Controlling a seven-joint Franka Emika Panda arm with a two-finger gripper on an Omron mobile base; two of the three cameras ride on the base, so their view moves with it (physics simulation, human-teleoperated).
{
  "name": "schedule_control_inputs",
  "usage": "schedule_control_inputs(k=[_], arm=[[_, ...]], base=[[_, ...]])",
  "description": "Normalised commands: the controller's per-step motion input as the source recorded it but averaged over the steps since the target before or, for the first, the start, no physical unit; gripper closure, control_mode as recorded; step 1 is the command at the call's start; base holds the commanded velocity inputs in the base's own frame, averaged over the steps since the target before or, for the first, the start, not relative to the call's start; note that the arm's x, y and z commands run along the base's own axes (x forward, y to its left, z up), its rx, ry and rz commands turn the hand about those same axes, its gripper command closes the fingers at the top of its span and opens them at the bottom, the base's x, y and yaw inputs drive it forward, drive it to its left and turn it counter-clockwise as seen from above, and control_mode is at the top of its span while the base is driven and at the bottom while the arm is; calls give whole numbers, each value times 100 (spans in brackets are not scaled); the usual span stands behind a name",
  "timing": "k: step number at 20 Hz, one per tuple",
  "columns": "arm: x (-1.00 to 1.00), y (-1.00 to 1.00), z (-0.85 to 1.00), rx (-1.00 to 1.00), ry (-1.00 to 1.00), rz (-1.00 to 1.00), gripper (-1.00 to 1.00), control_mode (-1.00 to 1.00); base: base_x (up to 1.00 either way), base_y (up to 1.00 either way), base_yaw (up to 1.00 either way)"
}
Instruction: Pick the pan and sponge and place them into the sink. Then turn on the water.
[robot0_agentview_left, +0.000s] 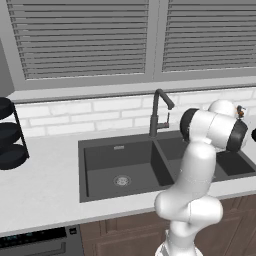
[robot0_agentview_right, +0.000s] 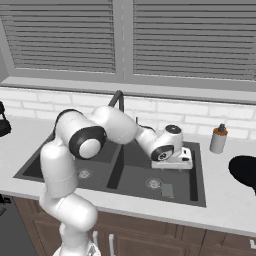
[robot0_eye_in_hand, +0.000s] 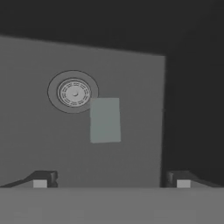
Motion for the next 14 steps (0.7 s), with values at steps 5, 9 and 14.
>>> schedule_control_inputs(k=[5,9,14], arm=[[-25,-18,97,-8,23,-13,-100,-100],[-10,-17,74,-9,20,-10,-100,-100],[-6,-19,44,-6,22,-8,-100,-100]], base=[[0,0,0],[0,0,0],[0,0,0]])
